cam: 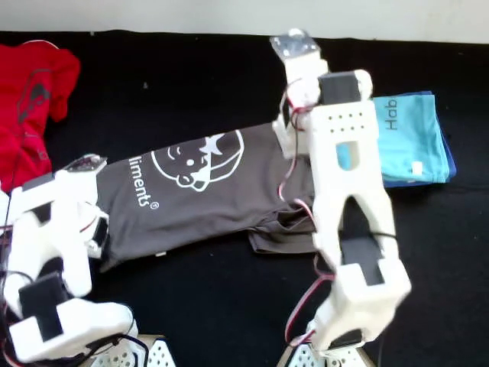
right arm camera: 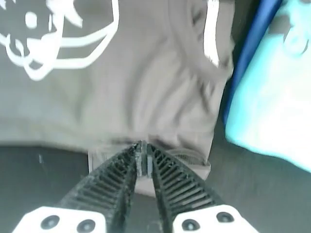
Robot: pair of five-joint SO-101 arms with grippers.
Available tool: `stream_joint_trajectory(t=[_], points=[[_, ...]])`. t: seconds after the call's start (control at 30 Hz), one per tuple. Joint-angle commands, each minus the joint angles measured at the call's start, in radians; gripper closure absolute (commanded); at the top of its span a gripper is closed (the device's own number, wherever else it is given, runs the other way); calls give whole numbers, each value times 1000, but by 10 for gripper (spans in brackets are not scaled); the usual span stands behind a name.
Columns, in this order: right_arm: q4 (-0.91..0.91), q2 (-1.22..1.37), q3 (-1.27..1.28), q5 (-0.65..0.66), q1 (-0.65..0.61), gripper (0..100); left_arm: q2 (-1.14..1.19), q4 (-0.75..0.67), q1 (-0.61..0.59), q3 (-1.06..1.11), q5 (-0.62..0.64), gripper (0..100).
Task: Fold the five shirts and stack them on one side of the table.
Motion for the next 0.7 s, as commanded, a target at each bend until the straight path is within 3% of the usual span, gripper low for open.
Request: stream_joint_trajectory(t=[0.0,0.3,0.5,0.67], points=[[4,-191,148,49,4,991,-127,-8,12,24,-6,991],[-189,-295,492,68,1,991,-460,14,61,30,3,992],[-490,-295,750,64,-1,991,-389,-57,193,127,44,992],[-533,-295,858,66,1,991,-282,-138,180,231,44,992]])
